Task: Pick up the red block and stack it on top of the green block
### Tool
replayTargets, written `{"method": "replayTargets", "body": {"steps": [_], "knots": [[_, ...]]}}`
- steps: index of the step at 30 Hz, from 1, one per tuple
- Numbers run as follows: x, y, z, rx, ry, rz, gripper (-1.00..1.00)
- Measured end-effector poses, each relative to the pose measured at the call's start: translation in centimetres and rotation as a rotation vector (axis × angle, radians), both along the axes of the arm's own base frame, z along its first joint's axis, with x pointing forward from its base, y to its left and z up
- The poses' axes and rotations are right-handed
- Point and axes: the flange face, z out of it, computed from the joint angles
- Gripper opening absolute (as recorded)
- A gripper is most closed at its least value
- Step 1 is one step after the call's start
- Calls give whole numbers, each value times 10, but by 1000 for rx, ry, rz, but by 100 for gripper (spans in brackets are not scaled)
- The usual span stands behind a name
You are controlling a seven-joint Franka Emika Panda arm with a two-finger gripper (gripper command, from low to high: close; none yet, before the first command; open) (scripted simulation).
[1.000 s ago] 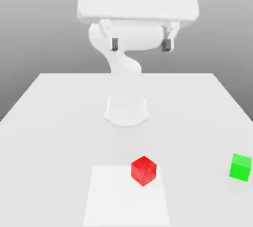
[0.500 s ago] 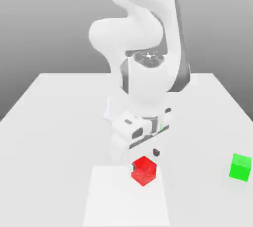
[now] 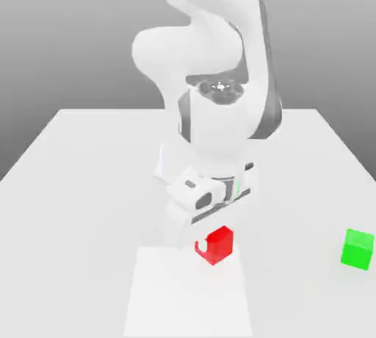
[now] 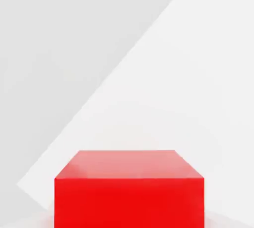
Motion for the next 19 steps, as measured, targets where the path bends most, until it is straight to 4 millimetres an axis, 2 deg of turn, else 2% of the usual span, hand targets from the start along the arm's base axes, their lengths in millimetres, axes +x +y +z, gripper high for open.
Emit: {"method": "replayTargets", "body": {"steps": [2,6,8,10,11,12,15,16,19], "knots": [[5,39,10,-4,-1,52,-100],[7,143,25,-10,-5,136,-100],[-2,197,32,-9,-5,169,-100],[-25,257,40,-4,-3,219,-100],[-31,274,39,-2,-2,222,-100],[-31,280,33,-1,-1,215,-100],[-30,285,-1,0,-1,206,-100],[-31,284,-13,0,-1,206,100],[-31,284,-13,0,-1,206,100]]}}
